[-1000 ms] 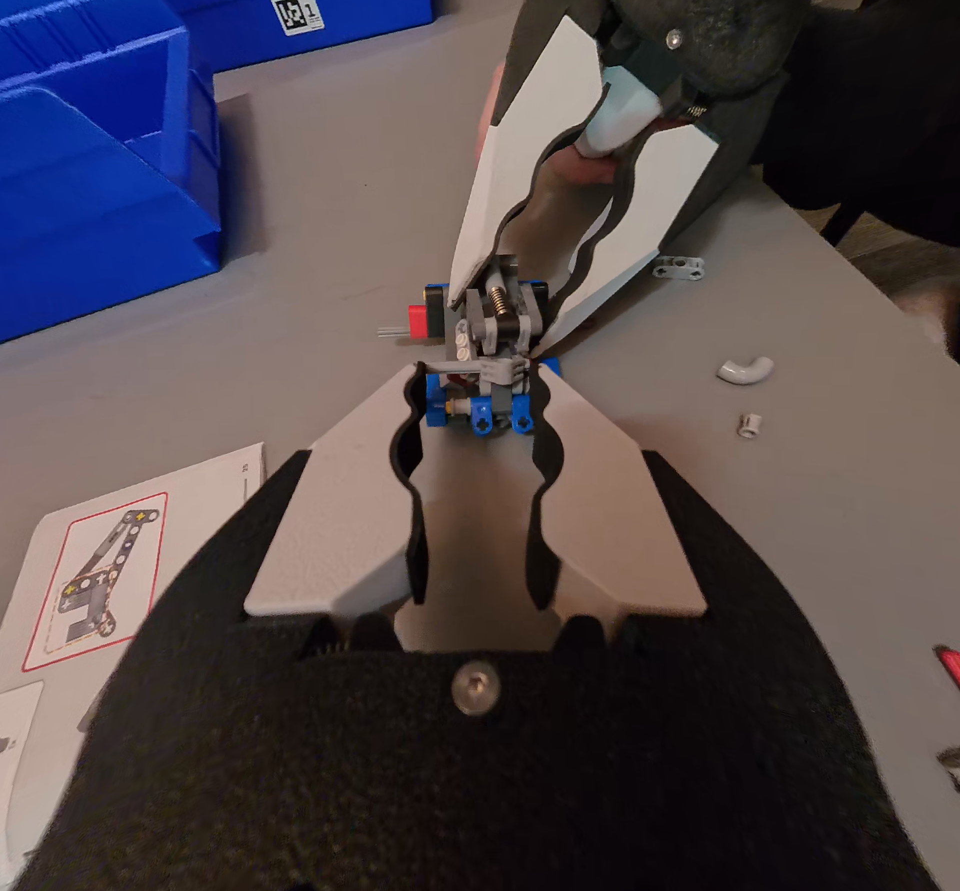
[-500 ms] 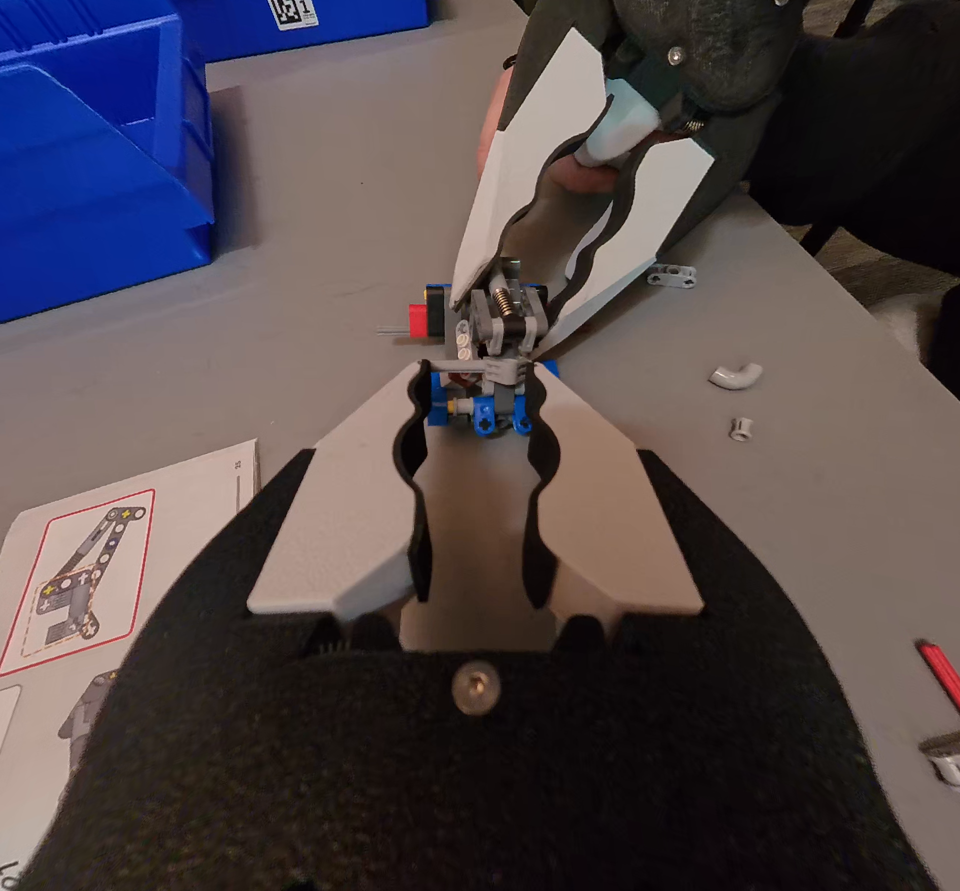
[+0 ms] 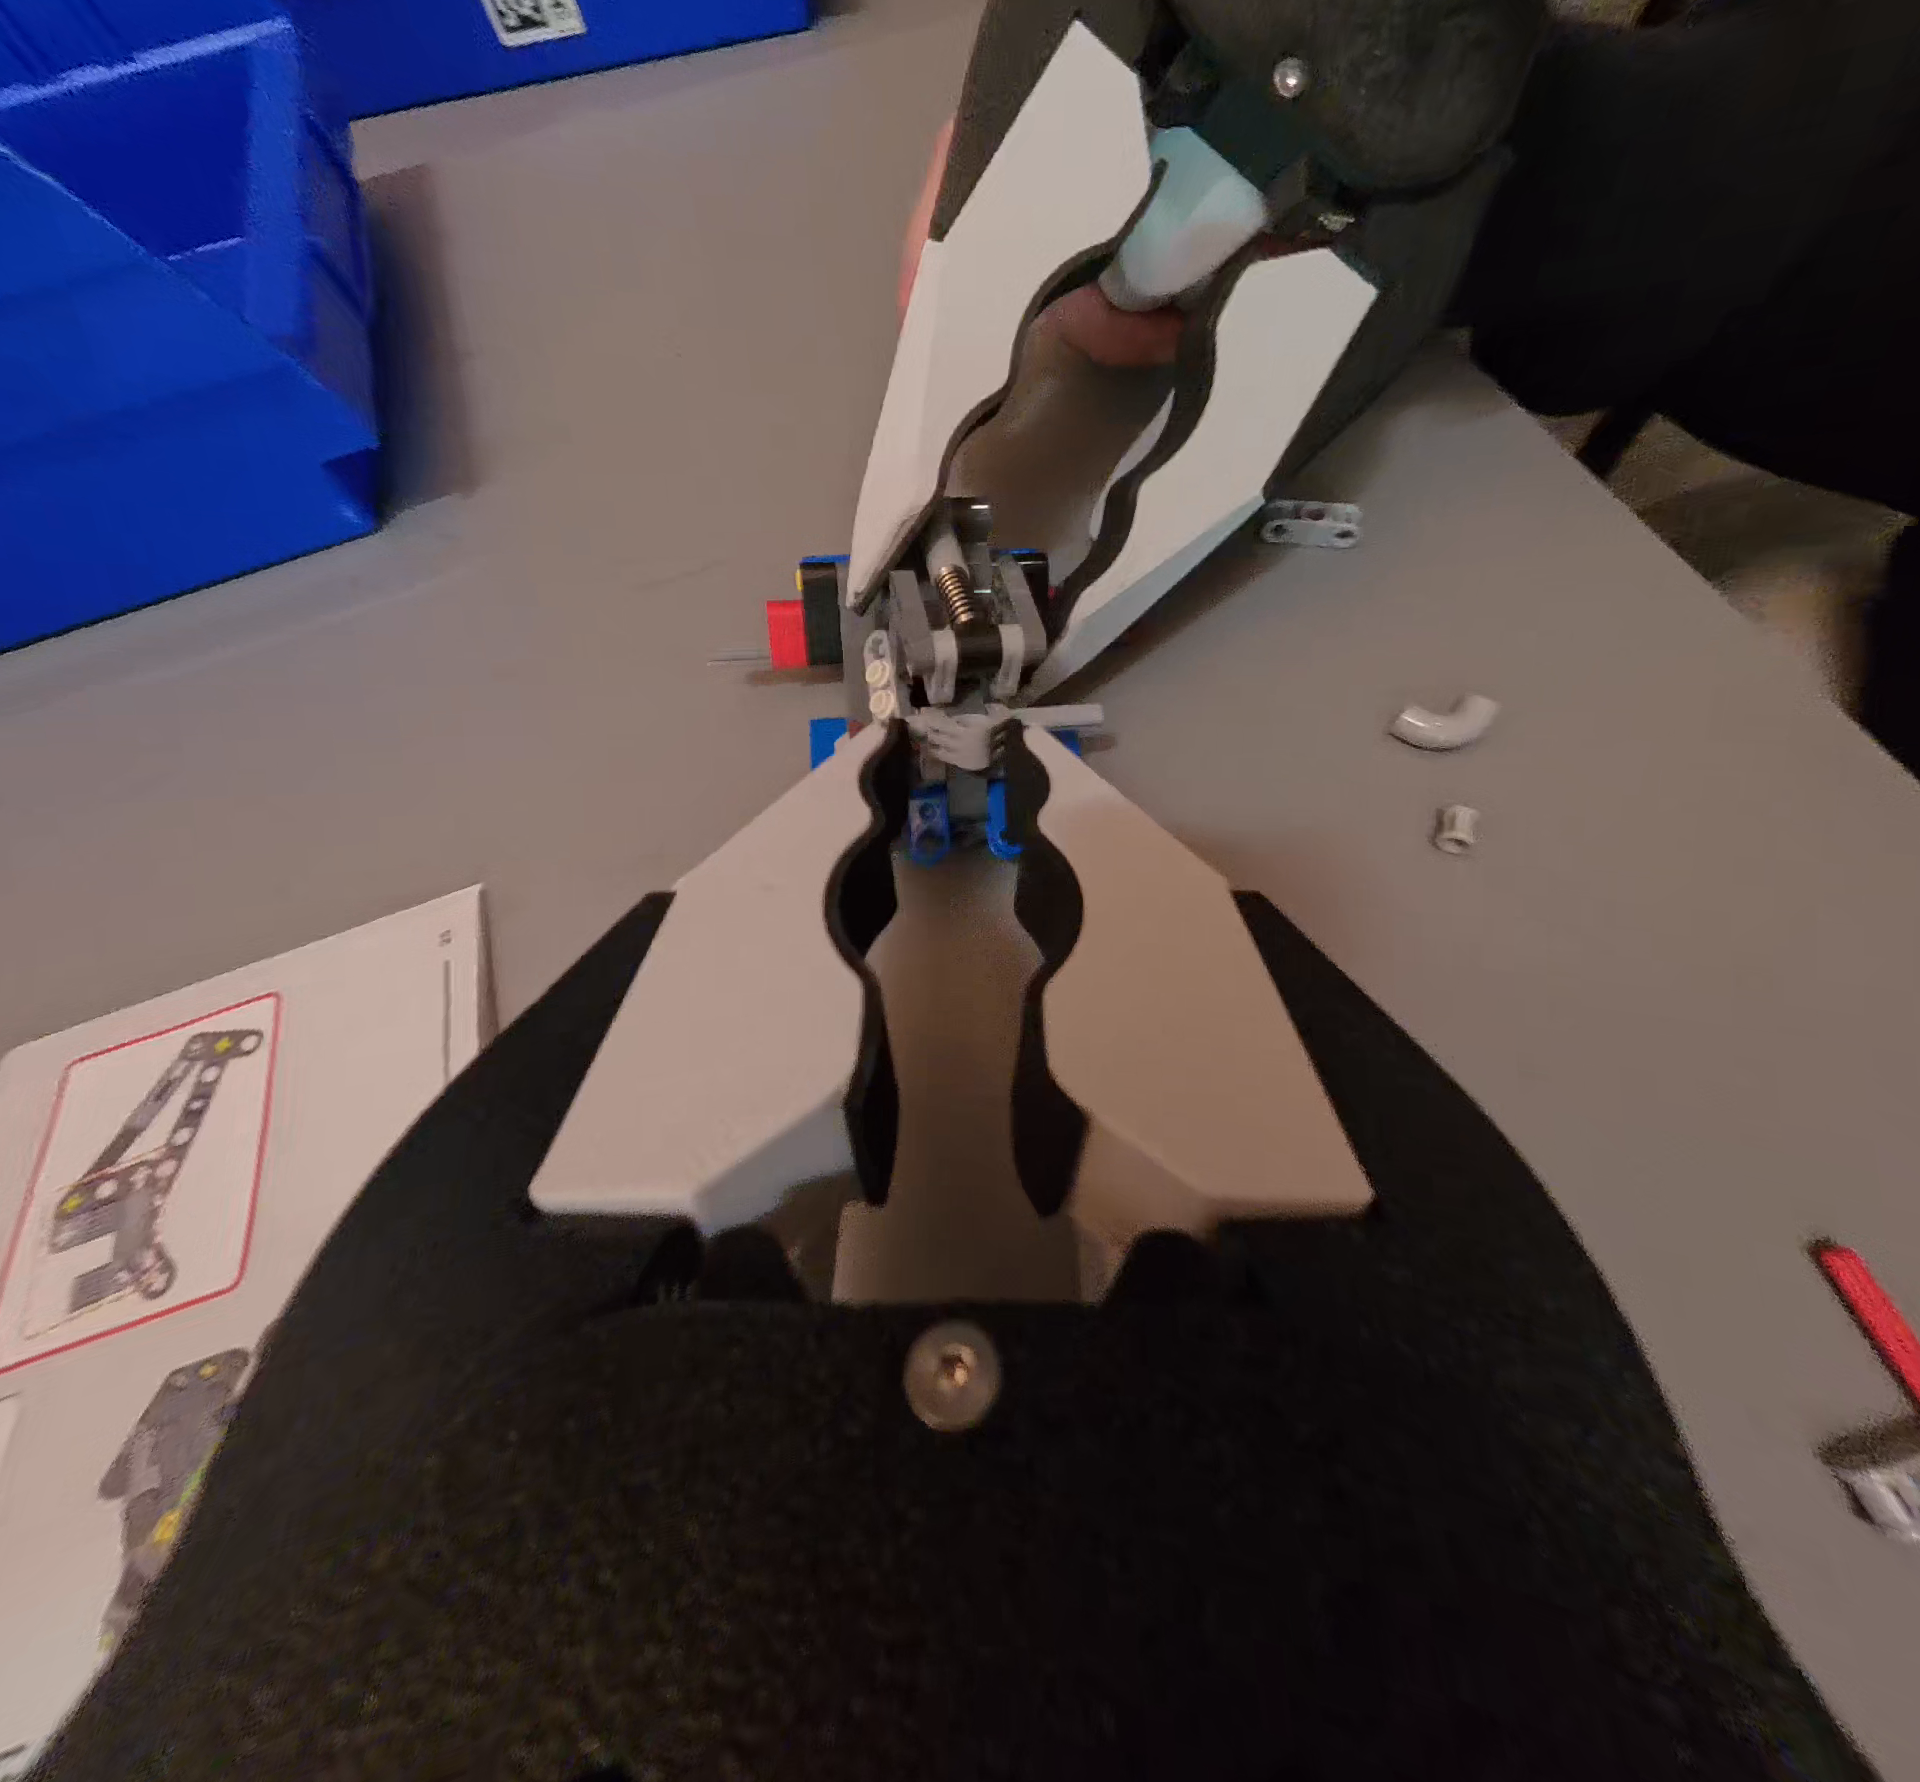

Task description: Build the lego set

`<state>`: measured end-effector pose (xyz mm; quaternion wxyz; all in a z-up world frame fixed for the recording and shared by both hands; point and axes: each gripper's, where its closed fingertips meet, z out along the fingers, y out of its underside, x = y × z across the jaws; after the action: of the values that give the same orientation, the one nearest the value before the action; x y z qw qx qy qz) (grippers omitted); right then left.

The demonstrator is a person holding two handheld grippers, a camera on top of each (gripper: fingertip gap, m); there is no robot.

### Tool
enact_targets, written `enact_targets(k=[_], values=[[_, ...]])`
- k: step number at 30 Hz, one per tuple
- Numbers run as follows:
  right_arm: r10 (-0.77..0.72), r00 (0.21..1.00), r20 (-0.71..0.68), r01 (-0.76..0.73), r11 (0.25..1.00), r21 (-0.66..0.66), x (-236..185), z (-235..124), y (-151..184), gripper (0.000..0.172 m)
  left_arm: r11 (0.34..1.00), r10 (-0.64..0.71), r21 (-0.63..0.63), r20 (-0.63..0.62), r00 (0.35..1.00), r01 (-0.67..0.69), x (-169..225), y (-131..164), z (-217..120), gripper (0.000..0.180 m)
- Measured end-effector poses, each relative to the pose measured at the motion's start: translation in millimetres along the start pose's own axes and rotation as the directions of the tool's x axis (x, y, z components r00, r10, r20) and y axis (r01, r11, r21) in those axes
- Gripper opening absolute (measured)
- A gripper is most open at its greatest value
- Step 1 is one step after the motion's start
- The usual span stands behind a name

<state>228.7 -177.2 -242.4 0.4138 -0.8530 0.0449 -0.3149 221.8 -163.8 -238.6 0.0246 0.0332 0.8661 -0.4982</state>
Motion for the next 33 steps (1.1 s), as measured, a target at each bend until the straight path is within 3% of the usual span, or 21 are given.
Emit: enact_targets(k=[5,10,12,15,20,33], values=[[-0.006,1.0,-0.022,0.005,1.0,-0.006,2.1,0.6,0.6,0.029,0.996,0.088,0.014,0.093,0.992,-0.09,-5.5,-2.4,-2.1,0.012],[0.006,1.0,-0.015,-0.006,1.0,-0.006,2.4,0.6,0.7,0.029,0.998,0.061,0.004,0.08,0.995,-0.061,-1.5,-1.6,-2.1,0.055],[0.005,1.0,-0.017,-0.005,1.0,-0.007,2.5,0.8,0.7,0.029,0.999,0.035,0.023,0.09,0.995,-0.037,1.8,-6.2,-1.3,0.06],[0.005,1.0,-0.016,-0.005,1.0,-0.007,2.5,0.8,0.7,0.029,0.999,0.029,-0.036,0.092,0.995,-0.026,3.8,-0.9,4.9,0.059],[0.006,1.0,-0.019,-0.006,1.0,-0.009,3.0,1.0,0.9,0.029,0.998,-0.005,-0.066,0.087,0.996,0.011,1.6,5.0,7.0,0.034],[0.014,1.0,-0.019,-0.014,1.0,-0.012,3.9,1.5,1.6,0.028,0.996,0.036,-0.08,0.117,0.992,-0.027,-1.6,6.6,8.0,0.033]])
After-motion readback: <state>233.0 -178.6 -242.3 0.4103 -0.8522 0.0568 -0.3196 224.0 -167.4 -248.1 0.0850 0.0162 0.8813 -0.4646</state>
